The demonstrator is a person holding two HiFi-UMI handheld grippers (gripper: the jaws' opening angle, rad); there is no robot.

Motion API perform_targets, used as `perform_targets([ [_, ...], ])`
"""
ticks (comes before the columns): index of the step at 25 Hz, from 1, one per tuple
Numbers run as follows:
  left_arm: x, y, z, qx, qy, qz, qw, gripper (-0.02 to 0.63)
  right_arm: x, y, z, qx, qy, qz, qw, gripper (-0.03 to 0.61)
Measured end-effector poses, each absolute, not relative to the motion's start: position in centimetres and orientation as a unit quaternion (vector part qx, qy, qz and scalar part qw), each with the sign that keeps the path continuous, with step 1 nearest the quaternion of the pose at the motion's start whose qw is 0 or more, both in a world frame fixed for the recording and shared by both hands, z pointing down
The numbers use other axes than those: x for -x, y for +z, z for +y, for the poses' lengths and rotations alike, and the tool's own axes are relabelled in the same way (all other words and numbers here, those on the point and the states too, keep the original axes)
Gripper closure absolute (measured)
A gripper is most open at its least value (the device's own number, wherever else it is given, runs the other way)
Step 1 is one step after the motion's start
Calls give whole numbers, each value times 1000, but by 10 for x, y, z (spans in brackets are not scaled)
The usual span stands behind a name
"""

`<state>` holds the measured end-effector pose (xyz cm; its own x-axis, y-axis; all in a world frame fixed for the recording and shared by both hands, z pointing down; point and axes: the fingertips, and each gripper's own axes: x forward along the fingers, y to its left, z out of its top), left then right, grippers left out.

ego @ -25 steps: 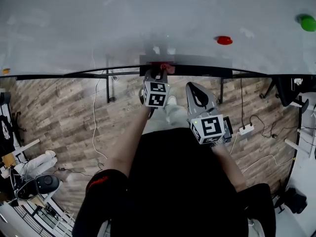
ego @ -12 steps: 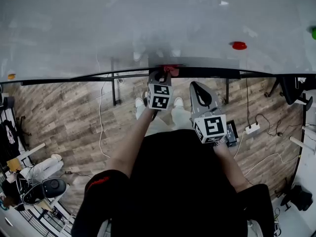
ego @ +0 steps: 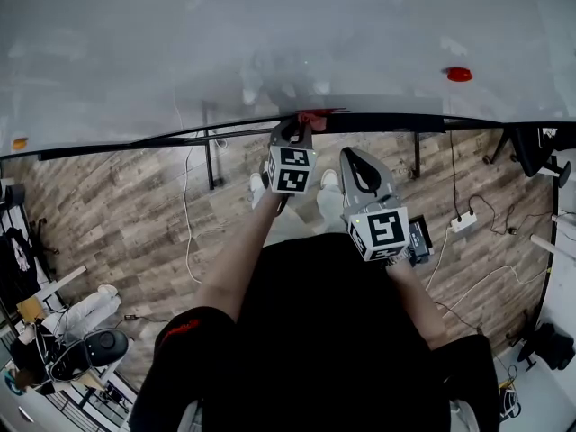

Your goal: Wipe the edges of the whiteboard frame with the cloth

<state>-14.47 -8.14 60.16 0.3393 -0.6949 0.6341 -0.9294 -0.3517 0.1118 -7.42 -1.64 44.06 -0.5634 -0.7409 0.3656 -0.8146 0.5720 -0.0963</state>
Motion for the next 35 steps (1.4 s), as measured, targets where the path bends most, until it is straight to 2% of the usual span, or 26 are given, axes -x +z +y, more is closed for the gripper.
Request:
perform_targets([
  [35,193,600,-76,-807,256,-479,230,586,141,442,-16,-467,134,-861,150,577],
])
